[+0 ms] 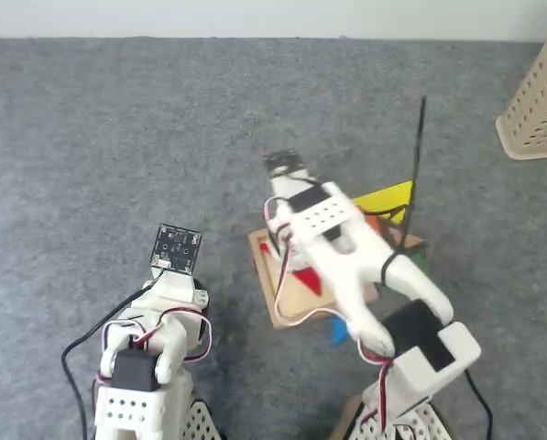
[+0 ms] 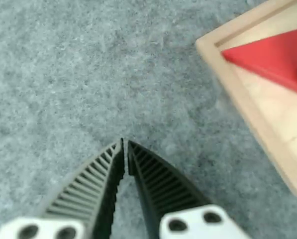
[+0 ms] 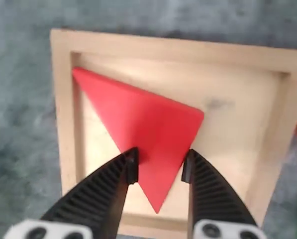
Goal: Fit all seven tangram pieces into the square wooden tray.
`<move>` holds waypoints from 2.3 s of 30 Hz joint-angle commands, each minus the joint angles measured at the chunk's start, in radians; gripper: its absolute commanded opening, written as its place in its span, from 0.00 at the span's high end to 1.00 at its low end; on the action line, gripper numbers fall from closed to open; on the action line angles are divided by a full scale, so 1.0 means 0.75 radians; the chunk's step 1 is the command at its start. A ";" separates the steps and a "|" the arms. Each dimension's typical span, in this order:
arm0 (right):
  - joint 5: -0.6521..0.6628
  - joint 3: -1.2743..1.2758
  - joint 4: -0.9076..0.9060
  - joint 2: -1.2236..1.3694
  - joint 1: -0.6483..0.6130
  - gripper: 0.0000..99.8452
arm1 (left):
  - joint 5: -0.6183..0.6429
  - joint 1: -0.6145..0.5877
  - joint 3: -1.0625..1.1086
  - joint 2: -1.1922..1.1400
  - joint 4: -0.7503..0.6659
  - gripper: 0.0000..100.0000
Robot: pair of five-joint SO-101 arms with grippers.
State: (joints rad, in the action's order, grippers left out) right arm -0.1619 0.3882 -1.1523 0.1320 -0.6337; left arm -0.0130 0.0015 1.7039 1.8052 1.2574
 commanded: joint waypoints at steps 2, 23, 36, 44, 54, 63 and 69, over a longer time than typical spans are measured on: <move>0.037 0.000 0.015 -0.075 -0.118 0.85 | 0.010 -0.008 -0.026 0.029 0.008 0.99; 0.104 0.284 0.193 -0.472 -0.050 0.85 | 0.010 -0.008 -0.026 0.029 0.008 0.99; 0.108 0.170 0.304 -0.154 0.087 0.86 | 0.010 -0.008 -0.026 0.029 0.008 0.99; 0.108 0.168 0.210 -0.195 -0.028 0.86 | 0.010 -0.008 -0.026 0.029 0.008 0.99; 0.113 0.162 0.136 -0.247 -0.073 0.86 | 0.010 -0.008 -0.026 0.029 0.008 0.99; 0.125 0.113 0.073 -0.537 0.375 0.85 | 0.010 -0.008 -0.026 0.029 0.008 0.99; 0.260 -0.211 -0.122 -0.345 0.621 0.84 | 0.010 -0.008 -0.026 0.029 0.008 0.99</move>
State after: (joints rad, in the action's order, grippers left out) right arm 0.0161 0.3851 -1.1799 -0.1811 -0.2394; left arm -0.0130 0.0015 1.7039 1.8052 1.2574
